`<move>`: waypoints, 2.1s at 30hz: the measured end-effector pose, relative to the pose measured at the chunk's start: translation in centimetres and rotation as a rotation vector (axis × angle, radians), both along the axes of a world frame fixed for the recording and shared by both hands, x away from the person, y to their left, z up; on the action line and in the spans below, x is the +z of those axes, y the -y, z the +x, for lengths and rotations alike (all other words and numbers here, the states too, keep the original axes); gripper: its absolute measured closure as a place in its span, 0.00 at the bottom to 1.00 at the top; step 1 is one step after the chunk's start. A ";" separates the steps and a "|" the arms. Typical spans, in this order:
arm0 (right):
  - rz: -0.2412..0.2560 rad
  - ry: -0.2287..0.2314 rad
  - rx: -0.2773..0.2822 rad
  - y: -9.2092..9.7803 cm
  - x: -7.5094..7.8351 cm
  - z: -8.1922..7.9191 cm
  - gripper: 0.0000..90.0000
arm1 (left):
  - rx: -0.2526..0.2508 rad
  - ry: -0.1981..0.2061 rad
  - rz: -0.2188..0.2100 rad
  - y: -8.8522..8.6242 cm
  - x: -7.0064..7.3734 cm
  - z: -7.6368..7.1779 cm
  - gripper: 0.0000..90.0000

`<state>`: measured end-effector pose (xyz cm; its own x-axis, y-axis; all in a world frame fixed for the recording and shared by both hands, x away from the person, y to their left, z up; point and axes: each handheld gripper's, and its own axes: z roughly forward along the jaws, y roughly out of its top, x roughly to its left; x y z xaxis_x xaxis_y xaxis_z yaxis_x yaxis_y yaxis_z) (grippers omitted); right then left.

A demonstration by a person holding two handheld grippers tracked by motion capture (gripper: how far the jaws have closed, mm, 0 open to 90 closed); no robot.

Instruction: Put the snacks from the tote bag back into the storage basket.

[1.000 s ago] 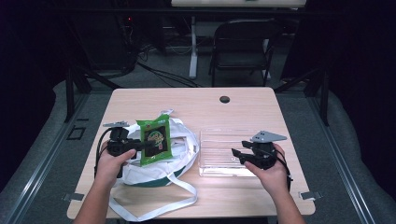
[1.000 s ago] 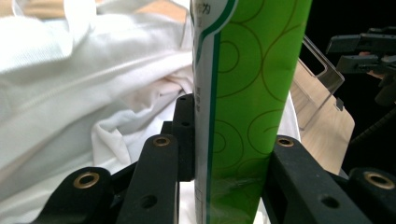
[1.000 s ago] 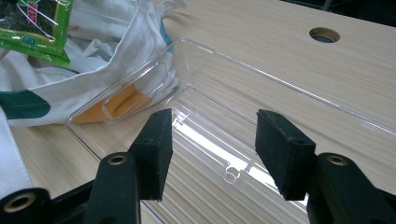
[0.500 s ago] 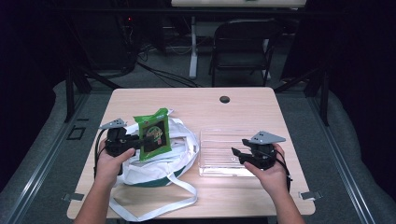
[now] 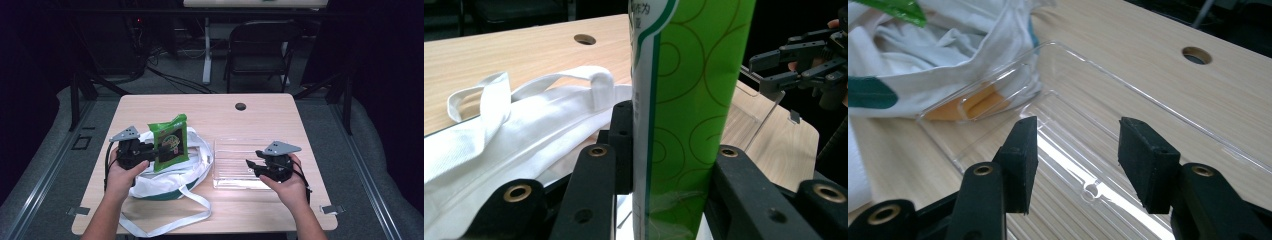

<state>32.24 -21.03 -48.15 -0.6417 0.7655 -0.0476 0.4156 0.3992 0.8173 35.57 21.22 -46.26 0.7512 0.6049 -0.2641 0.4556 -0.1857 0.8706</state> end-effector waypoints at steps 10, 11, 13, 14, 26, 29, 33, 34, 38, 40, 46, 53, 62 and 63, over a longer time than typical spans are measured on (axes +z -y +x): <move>-0.050 -0.016 0.108 -2.0 2.1 0.6 0.59 | -0.038 0.017 -0.004 1.1 0.5 -0.5 0.83; -0.049 -0.020 0.118 -2.1 2.3 0.8 0.59 | -0.040 0.020 -0.008 1.2 0.5 -0.6 0.83; -0.074 -0.024 0.143 -2.4 2.7 1.0 0.60 | -0.047 0.026 -0.013 1.3 0.6 -0.6 0.83; -0.090 -0.019 0.154 -2.7 3.0 1.1 0.60 | -0.050 0.021 -0.016 1.4 0.6 -0.7 0.82; -0.120 -0.065 0.296 -4.2 5.8 2.1 0.63 | -0.085 0.020 -0.001 2.3 0.6 -0.9 0.83; -0.113 -0.074 0.327 -4.7 6.6 2.3 0.63 | -0.091 0.022 -0.002 2.6 0.7 -1.0 0.83; -0.131 -0.067 0.347 -5.2 7.3 2.5 0.62 | -0.100 0.027 -0.002 2.8 0.7 -1.1 0.83; -0.130 -0.063 0.350 -5.4 7.4 2.5 0.62 | -0.104 0.027 0.001 2.9 0.7 -1.1 0.83; -0.167 -0.042 0.388 -6.0 8.4 2.6 0.60 | -0.115 0.031 0.012 3.1 0.7 -1.2 0.83; -0.175 -0.035 0.411 -6.4 8.8 2.7 0.58 | -0.117 0.034 0.012 3.2 0.8 -1.3 0.83; -0.232 -0.011 0.470 -7.8 9.9 2.9 0.53 | -0.127 0.036 0.014 3.5 0.8 -1.4 0.83; -0.295 0.037 0.490 -9.4 11.9 3.1 0.46 | -0.133 0.045 0.014 3.5 1.0 -1.5 0.83; -0.338 0.065 0.516 -10.9 13.2 3.3 0.45 | -0.146 0.045 0.016 3.9 0.9 -1.6 0.83; -0.341 0.062 0.519 -11.1 13.4 3.5 0.44 | -0.149 0.043 0.018 4.0 0.9 -1.6 0.83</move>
